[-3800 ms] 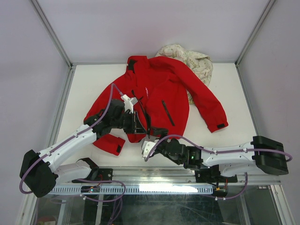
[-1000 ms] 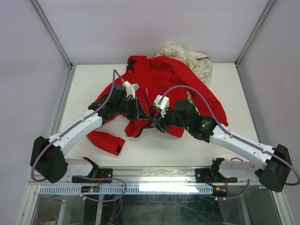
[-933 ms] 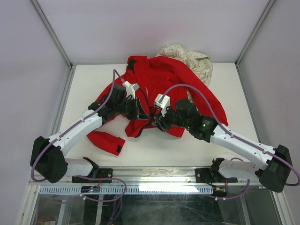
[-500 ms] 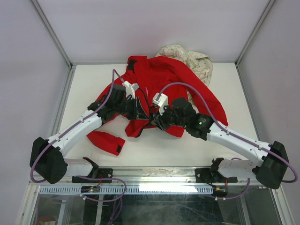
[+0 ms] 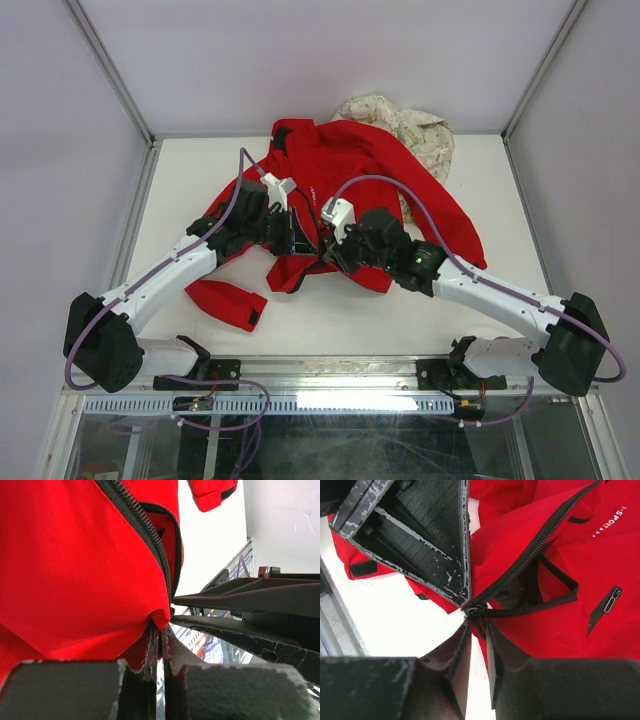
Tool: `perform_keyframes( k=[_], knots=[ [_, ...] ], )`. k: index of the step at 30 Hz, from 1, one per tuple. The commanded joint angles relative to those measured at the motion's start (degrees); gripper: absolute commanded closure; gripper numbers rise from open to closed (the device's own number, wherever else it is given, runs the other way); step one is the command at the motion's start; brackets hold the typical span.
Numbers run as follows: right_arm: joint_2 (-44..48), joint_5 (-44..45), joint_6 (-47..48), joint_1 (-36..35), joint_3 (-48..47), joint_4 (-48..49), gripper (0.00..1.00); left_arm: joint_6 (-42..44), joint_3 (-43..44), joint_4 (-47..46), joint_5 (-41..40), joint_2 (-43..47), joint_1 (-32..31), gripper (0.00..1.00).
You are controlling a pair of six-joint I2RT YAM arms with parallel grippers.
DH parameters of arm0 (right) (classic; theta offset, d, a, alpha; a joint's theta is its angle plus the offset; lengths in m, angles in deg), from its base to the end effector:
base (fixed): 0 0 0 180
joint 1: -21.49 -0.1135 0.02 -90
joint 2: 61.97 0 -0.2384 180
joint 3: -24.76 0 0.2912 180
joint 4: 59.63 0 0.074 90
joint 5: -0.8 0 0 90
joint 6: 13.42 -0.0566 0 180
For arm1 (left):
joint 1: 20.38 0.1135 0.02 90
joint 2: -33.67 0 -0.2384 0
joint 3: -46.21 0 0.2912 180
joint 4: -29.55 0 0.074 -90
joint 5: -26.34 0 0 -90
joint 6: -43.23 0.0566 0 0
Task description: Zip up the jacket
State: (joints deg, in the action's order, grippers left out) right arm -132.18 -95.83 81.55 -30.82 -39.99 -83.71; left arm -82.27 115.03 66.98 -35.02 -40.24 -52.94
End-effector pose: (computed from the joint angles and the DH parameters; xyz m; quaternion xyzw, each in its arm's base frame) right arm 0.2042 0.2750 0.2459 -0.4390 0.7431 0.2475 0.4403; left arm 0.2679 -0.2032 0.2331 0.0768 0.8892 -0.4059 0.1966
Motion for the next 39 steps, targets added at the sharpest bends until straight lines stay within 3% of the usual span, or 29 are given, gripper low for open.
perform_keyframes(
  k=[1,5,12,26,33,39],
  knots=[
    [-0.1,1.18,0.11,0.28,-2.87,4.01,0.81,0.09,-0.14,-1.19,1.23,2.08,0.04,1.0],
    [-0.23,0.45,0.5,0.28,-2.73,4.01,0.87,0.0,-0.16,-1.24,1.26,2.26,0.08,1.0],
    [-1.02,0.89,1.18,0.2,-1.77,5.29,0.63,0.0,-0.03,-1.26,1.33,2.2,-0.01,1.0],
    [-2.78,2.27,4.59,-0.32,0.44,5.55,0.6,0.09,0.35,-1.19,1.56,1.67,-0.05,1.0],
    [-2.38,5.2,7.43,-0.42,1.44,6.3,0.72,0.02,-0.03,-1.2,1.84,1.83,-0.05,1.0],
    [-1.18,3.17,8.59,-0.42,-0.73,4.85,0.94,0.24,-1.17,-0.39,1.47,2.56,0.0,1.0]
  ],
)
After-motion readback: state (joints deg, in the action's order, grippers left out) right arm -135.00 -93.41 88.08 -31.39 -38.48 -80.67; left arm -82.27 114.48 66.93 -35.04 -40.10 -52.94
